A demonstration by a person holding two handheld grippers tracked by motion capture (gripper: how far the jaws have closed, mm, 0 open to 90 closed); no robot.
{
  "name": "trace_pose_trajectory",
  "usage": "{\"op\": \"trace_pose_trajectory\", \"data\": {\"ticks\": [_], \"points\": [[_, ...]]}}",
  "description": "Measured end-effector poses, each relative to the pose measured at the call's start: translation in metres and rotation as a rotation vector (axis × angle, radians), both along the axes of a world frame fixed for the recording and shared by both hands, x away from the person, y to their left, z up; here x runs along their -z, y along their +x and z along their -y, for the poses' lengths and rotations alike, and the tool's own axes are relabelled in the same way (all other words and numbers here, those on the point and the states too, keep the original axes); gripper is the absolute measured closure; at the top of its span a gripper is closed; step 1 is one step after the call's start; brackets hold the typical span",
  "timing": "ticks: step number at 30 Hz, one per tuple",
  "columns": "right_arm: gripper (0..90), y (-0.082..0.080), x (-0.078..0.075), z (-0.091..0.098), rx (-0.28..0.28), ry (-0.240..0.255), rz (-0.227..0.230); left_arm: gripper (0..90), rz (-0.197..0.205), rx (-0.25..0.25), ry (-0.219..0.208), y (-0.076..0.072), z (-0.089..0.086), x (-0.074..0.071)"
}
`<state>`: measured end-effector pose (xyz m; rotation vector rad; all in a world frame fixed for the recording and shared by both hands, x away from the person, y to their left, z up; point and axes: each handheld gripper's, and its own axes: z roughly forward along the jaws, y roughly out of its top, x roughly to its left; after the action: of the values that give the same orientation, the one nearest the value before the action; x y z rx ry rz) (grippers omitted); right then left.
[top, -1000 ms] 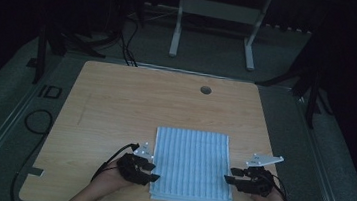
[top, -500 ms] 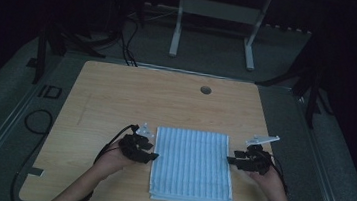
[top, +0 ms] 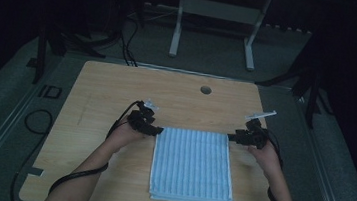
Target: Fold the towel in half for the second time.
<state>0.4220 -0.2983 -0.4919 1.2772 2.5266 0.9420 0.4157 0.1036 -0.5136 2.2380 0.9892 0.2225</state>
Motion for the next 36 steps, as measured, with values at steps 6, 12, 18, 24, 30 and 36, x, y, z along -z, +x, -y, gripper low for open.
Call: {"op": "trace_pose_trajectory", "data": {"ticks": [6, 12, 18, 24, 30, 36], "points": [[50.8, 0.016, 0.004, 0.000, 0.037, 0.024, -0.031, 40.2, -0.034, -0.011, -0.042, 0.017, -0.001, 0.008], [51.4, 0.024, 0.023, -0.005, 0.055, 0.036, -0.080, 42.3, -0.054, 0.004, -0.014, 0.022, 0.002, 0.016], [58.5, 0.025, 0.035, -0.019, 0.032, -0.034, -0.086, 49.6, -0.062, 0.033, 0.022, 0.023, 0.007, 0.021], [71.1, 0.024, 0.039, -0.027, 0.007, -0.086, -0.084, 55.5, -0.048, 0.062, 0.043, 0.021, 0.013, 0.027], [84.5, 0.023, 0.036, -0.030, -0.002, -0.100, -0.086, 84.2, -0.063, 0.095, 0.009, 0.021, 0.017, 0.027], [85.4, 0.030, 0.023, -0.028, 0.008, -0.072, -0.065, 87.5, -0.022, 0.055, -0.009, 0.026, 0.013, 0.011]]}}
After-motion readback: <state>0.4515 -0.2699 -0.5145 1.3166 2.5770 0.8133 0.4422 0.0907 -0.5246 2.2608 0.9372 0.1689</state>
